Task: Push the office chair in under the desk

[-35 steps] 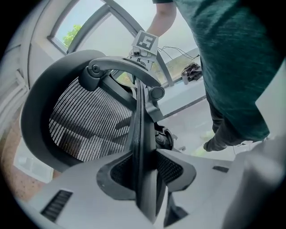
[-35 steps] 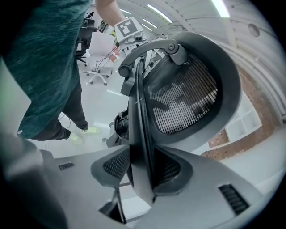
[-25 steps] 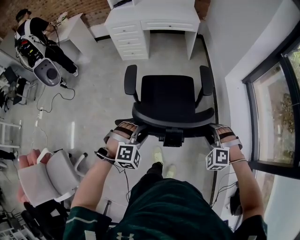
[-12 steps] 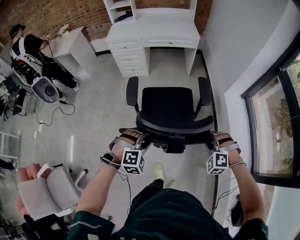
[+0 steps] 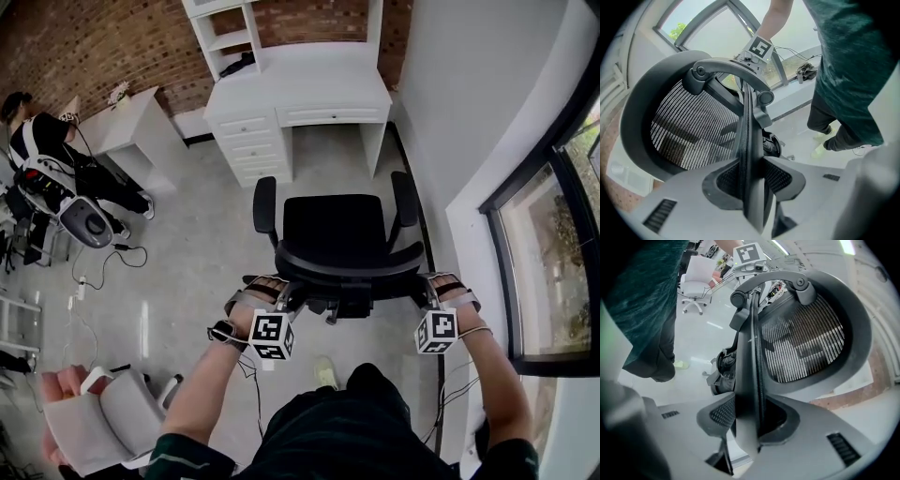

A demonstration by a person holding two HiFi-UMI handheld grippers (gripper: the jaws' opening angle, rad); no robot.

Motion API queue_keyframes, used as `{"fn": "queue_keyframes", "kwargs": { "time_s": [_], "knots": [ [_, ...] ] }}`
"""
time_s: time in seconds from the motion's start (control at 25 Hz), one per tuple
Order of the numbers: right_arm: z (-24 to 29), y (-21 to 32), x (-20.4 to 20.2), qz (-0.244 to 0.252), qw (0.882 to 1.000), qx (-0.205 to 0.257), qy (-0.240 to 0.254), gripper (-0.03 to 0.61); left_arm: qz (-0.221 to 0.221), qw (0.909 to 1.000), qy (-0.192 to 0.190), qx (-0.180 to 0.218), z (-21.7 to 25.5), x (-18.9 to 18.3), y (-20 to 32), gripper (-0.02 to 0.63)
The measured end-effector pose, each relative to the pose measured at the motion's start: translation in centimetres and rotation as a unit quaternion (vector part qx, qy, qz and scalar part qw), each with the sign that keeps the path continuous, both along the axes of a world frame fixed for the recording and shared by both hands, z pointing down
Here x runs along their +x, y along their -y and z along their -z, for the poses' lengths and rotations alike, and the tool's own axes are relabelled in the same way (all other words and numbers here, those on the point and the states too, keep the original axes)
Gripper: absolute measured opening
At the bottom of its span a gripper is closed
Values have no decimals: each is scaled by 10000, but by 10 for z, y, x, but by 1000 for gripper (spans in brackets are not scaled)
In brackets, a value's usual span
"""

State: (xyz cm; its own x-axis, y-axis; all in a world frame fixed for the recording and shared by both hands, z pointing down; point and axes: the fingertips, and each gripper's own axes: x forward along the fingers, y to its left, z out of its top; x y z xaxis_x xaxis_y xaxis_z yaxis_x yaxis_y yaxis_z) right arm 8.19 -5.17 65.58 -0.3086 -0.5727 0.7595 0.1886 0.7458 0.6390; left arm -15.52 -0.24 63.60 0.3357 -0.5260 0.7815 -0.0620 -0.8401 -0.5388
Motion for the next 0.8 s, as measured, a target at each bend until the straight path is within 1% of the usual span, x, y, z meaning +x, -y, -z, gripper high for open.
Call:
{"fn": "queue_keyframes", "kwargs": {
  "time_s": [0.12, 0.28, 0.8],
  "knots": [
    [0, 17, 1, -29, 10000, -50, -13, 127, -38, 10000, -28, -15, 0, 2, 17, 135],
    [0, 40, 8, -79, 10000, -42, 8, 130, -81, 9998, -184, -39, 1, 8, 39, 135],
    [0, 141, 16, 21, 10000, 25, 7, 130, 71, 9995, -190, -240, 0, 18, 136, 133]
  ]
}}
